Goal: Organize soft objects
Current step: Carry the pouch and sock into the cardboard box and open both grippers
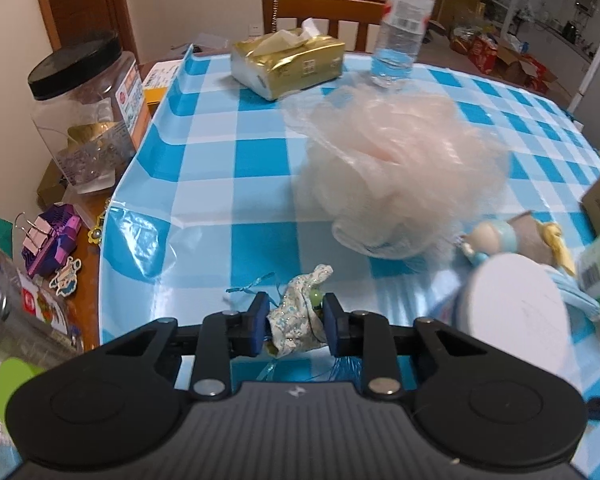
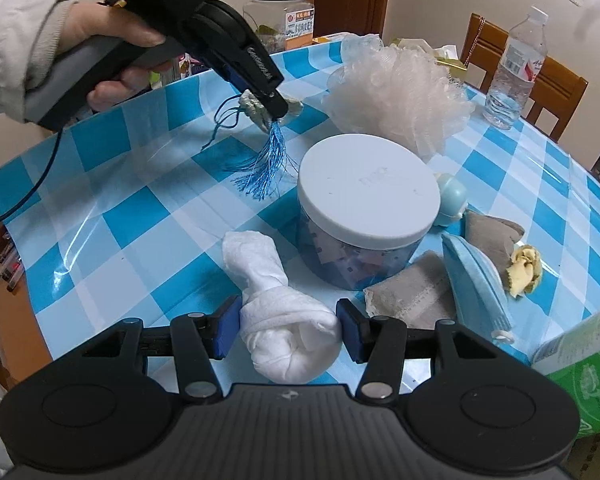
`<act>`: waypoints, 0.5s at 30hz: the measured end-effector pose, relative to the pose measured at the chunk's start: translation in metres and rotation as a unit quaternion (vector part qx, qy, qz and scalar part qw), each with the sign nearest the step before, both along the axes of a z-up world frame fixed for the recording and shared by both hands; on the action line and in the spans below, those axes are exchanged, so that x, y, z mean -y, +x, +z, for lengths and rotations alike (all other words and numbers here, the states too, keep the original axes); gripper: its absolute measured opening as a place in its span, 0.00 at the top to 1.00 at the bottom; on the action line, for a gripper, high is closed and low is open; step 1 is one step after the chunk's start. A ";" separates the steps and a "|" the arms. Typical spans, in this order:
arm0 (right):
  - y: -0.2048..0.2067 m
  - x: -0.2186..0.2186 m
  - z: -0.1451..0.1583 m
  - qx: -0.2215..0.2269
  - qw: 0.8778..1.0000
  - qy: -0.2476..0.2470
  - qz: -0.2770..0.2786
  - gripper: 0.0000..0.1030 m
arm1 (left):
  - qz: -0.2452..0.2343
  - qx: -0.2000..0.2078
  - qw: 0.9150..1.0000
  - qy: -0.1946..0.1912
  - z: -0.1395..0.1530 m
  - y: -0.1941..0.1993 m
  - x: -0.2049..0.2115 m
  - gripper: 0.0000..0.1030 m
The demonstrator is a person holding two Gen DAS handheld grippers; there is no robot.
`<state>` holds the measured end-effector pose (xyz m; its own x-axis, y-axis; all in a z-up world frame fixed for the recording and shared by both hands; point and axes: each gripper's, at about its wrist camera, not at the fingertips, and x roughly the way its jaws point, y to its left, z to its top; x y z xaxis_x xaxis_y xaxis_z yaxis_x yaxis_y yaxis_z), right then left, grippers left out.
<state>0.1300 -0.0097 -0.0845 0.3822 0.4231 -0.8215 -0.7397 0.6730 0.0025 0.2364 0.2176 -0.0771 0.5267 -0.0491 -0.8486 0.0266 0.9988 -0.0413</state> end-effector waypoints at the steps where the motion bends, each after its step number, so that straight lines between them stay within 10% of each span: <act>1: -0.001 0.002 0.001 0.001 1.000 0.000 0.000 0.45 | -0.003 0.000 1.000 -0.002 0.003 -0.004 0.002 0.74; 15: -0.011 0.030 0.024 -0.002 1.000 0.004 -0.002 0.45 | -0.079 -0.006 0.997 -0.011 0.053 -0.069 0.047 0.74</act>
